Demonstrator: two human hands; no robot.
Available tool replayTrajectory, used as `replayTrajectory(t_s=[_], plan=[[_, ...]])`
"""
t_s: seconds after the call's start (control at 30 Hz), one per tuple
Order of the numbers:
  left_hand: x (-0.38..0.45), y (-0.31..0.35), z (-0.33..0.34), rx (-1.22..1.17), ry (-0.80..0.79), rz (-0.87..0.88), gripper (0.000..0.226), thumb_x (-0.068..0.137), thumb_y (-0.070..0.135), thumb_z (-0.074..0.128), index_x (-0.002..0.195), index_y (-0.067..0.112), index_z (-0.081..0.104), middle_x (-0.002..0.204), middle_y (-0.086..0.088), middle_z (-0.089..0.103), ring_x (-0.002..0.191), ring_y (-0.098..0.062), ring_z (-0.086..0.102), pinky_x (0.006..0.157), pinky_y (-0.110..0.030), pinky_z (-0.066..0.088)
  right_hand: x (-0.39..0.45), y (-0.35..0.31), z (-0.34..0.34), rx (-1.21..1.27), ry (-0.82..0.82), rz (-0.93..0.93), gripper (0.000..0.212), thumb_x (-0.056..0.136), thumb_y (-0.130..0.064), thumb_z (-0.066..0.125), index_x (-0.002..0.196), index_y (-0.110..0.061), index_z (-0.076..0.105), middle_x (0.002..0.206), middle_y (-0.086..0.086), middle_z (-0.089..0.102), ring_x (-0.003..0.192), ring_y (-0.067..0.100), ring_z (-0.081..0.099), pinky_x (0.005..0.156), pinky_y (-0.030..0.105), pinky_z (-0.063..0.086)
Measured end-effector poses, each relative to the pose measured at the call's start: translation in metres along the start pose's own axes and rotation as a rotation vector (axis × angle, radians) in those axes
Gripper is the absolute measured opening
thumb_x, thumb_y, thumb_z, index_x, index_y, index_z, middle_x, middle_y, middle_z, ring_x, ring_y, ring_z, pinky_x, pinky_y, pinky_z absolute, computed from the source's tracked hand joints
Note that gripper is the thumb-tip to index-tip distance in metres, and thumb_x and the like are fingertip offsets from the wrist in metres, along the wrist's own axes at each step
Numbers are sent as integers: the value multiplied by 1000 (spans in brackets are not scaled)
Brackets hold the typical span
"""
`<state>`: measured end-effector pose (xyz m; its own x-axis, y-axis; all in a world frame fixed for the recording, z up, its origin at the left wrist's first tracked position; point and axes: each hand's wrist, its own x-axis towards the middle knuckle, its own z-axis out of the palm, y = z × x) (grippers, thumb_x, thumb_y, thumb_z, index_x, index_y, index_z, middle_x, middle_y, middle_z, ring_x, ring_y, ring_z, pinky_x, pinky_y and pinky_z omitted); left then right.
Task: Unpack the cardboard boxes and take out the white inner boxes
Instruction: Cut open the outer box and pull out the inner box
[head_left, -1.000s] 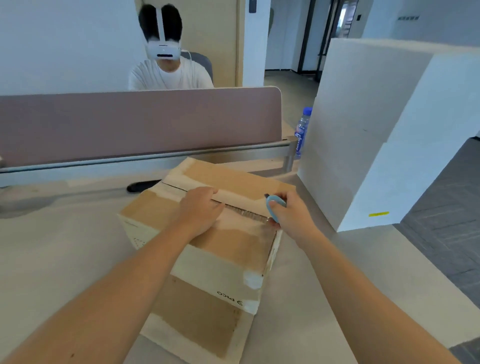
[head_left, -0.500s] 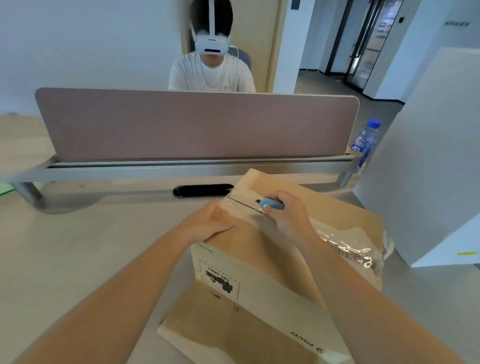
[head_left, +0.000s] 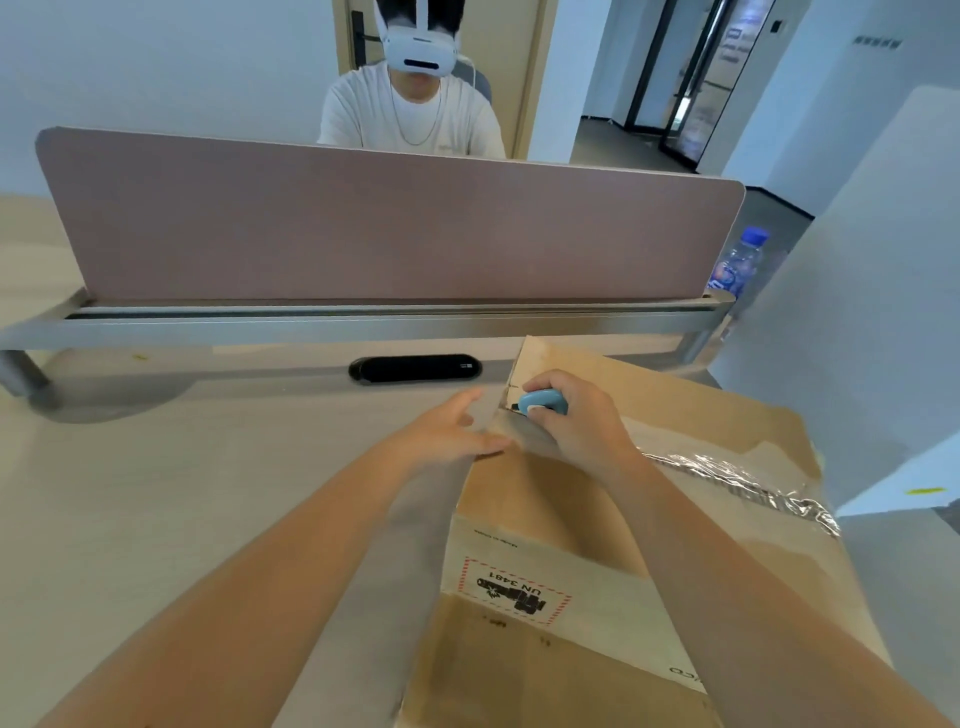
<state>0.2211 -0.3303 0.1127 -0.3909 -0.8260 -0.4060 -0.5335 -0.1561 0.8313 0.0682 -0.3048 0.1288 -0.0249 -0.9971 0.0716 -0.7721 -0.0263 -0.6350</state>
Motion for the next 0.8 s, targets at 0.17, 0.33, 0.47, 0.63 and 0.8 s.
replayTrajectory(t_s=[0.17, 0.33, 0.47, 0.63, 0.8], plan=[[14, 2, -4, -35, -111, 97, 81, 86, 19, 64, 147, 34, 13, 155, 3, 17, 141, -16, 18, 108, -29, 22, 4, -1, 7, -75, 8, -22, 24, 91, -8, 52, 114, -11, 57, 116, 2, 60, 105, 17, 51, 82, 18, 32], [23, -1, -8, -45, -187, 113, 81, 85, 14, 66, 147, 36, 18, 153, 6, 19, 140, -14, 21, 107, -28, 23, 8, -1, 10, -146, -8, -57, 24, 91, -7, 50, 112, -14, 58, 115, 4, 59, 106, 17, 51, 81, 18, 31], [25, -4, -10, -74, -214, 108, 77, 85, 13, 65, 144, 40, 22, 151, 5, 24, 139, -16, 25, 106, -30, 24, 11, -5, 8, -185, -73, -62, 23, 92, -11, 50, 113, -18, 57, 113, 2, 59, 97, 11, 48, 82, 18, 33], [24, -6, -11, -115, -259, 88, 71, 89, 13, 59, 140, 46, 22, 141, 5, 38, 132, -17, 32, 110, -39, 23, 13, -10, 6, -182, -125, -49, 23, 88, -19, 54, 111, -19, 57, 111, 2, 58, 95, 13, 48, 82, 21, 36], [27, -11, -11, -133, -264, 97, 60, 88, 15, 61, 117, 57, 30, 123, 9, 48, 124, -13, 38, 113, -43, 24, 19, -11, 15, -275, -152, -37, 23, 91, -14, 49, 113, -19, 57, 109, 5, 57, 93, 17, 51, 78, 23, 37]])
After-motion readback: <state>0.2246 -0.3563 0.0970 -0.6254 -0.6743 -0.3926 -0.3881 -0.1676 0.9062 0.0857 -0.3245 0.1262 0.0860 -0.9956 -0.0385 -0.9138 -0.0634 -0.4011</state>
